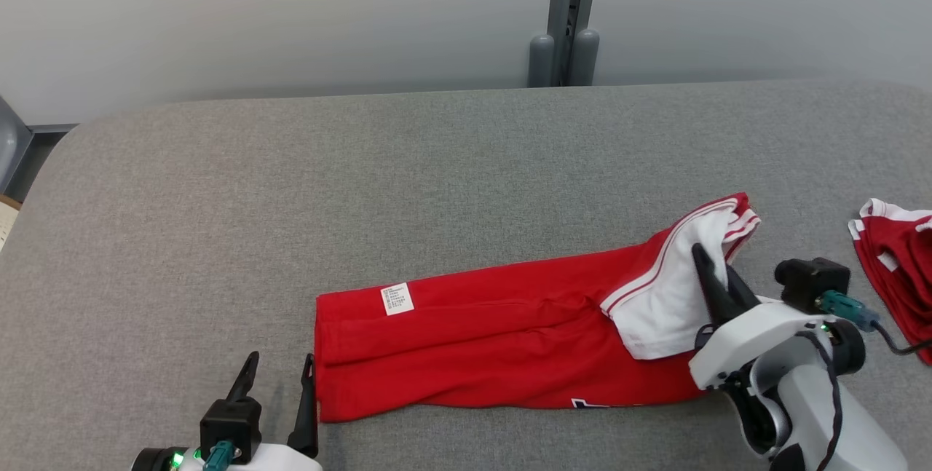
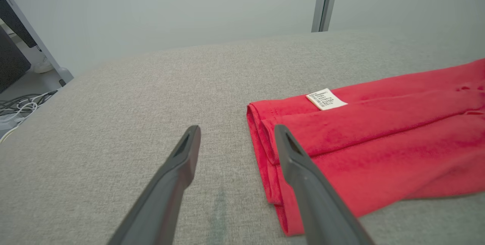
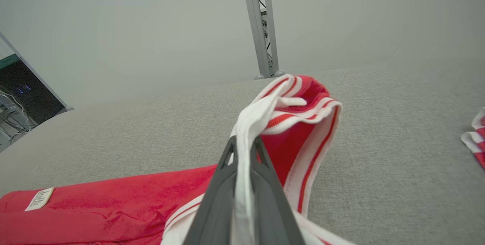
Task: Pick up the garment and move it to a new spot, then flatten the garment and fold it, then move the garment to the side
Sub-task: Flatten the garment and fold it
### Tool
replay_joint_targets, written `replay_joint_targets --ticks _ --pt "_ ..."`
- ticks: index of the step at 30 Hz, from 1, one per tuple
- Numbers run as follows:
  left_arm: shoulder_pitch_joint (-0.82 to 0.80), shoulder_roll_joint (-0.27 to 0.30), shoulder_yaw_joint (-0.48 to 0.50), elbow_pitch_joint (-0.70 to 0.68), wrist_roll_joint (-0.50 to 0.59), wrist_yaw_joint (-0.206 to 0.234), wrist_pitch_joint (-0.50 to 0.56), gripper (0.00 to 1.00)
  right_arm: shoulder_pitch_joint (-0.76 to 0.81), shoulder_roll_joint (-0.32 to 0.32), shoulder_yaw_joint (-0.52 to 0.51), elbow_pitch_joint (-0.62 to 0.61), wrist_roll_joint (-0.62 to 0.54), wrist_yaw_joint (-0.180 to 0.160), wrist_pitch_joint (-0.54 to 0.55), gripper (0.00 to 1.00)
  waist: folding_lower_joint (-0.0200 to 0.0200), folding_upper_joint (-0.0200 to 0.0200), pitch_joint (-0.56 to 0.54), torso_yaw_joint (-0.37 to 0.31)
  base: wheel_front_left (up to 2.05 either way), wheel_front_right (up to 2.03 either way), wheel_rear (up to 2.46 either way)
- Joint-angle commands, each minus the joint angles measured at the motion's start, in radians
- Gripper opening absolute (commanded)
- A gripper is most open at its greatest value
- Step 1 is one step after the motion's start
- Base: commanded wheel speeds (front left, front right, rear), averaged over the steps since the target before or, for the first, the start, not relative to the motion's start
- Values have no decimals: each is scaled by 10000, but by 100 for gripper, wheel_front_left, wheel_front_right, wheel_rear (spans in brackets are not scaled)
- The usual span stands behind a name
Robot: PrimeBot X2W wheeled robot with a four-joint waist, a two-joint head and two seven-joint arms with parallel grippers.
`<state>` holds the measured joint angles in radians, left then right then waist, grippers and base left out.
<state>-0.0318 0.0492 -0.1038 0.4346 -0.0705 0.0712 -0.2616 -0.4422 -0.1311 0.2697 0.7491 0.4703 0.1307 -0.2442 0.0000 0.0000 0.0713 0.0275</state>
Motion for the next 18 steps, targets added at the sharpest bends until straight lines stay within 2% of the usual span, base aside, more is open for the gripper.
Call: replay_joint_targets --ticks 1,9,18 --pt "-6 39 -45 -1 -40 0 -42 100 218 44 213 -252 167 0 145 0 0 0 -28 21 0 0 0" --pt "-16 39 -489 82 -148 -54 -43 100 644 192 1685 -1571 664 0 1024 0 0 0 -45 430 0 0 0" --pt "-123 41 -904 224 -163 -104 -43 100 413 445 2871 -1723 865 0 1423 0 0 0 19 1440 0 0 0"
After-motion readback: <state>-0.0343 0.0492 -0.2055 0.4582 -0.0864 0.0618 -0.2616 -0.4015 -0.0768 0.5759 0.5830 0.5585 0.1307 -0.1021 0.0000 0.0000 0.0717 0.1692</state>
